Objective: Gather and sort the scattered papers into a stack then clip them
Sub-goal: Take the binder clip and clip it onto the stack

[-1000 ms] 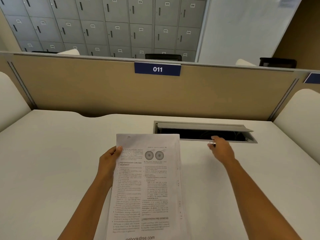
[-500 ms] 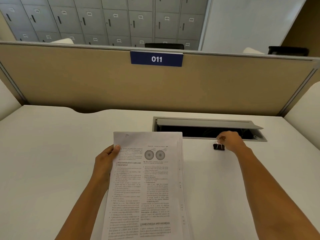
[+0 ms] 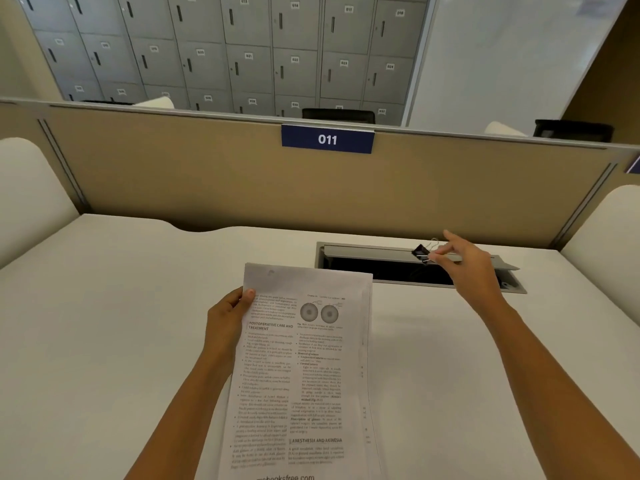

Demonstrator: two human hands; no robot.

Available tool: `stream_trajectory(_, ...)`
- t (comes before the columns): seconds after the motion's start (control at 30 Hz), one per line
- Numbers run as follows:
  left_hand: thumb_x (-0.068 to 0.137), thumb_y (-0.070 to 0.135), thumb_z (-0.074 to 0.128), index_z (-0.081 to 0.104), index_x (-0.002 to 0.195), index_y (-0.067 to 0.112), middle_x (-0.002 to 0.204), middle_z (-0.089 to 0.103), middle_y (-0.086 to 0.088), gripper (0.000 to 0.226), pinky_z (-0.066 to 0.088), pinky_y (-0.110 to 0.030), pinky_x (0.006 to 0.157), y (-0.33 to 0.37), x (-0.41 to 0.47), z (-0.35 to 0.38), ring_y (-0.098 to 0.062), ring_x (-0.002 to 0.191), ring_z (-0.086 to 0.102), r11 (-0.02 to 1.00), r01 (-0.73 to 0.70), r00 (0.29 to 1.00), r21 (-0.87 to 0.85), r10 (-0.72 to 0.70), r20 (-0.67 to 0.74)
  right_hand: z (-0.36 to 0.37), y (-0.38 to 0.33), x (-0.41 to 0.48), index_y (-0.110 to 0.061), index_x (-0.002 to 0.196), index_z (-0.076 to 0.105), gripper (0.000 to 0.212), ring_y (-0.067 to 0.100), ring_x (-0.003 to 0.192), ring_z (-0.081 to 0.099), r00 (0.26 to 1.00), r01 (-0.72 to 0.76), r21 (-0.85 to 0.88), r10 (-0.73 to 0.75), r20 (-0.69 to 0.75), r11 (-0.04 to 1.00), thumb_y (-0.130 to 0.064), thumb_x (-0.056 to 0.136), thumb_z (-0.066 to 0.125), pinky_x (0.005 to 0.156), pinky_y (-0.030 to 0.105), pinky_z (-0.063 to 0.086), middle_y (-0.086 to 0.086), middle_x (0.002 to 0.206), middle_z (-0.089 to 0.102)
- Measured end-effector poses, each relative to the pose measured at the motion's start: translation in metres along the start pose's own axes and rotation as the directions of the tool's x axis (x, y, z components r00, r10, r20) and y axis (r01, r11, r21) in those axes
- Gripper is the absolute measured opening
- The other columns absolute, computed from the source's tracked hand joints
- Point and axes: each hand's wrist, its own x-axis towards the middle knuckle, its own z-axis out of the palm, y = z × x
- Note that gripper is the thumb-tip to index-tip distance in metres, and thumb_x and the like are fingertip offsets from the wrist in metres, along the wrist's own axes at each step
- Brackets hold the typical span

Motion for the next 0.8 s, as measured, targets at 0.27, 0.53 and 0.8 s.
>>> stream_trajectory(0.27, 0.091, 0.027, 0.053, 0.064, 0.099, 0.009, 0.085, 0.071, -0.011, 0.023, 0.056, -0.028, 0.057, 0.005, -0.033, -0.003, -0.024, 0.064, 0.067, 0.99, -0.114, 0.992, 0.083, 0.11, 0.055, -0.007, -0.067, -0.04, -0.011, 0.087, 0.059, 0.005, 0.001, 0.103, 0.058, 0.96, 0.239, 0.221, -0.264, 0.096, 0.946, -0.015, 0.087, 0.063, 0.09, 0.015, 0.049, 0.0, 0.118, 0.061)
stream_trajectory(0.53, 0.092, 0.028, 0.051, 0.067, 0.099, 0.018, 0.082, 0.073, -0.002, 0.02, 0.058, -0.031, 0.059, 0.011, -0.059, 0.0, -0.025, 0.067, 0.069, 0.963, -0.24, 0.97, 0.124, 0.234, 0.062, 0.006, -0.144, -0.085, -0.014, 0.119, 0.063, 0.052, 0.005, 0.099, 0.06, 0.827, 0.422, 0.155, -0.449, 0.338, 0.893, -0.019, 0.069, 0.079, 0.093, 0.007, 0.043, -0.002, 0.112, 0.064)
stream_trajectory(0.8, 0.092, 0.029, 0.05, 0.065, 0.102, 0.021, 0.09, 0.072, 0.003, 0.02, 0.058, -0.026, 0.061, 0.015, -0.077, 0.004, -0.019, 0.07, 0.069, 0.928, -0.328, 0.945, 0.175, 0.325, 0.046, 0.015, -0.178, -0.109, -0.012, 0.102, 0.069, 0.032, 0.009, 0.09, 0.064, 0.831, 0.426, 0.282, -0.495, 0.253, 0.86, -0.015, 0.072, 0.078, 0.085, 0.019, 0.052, 0.002, 0.098, 0.067)
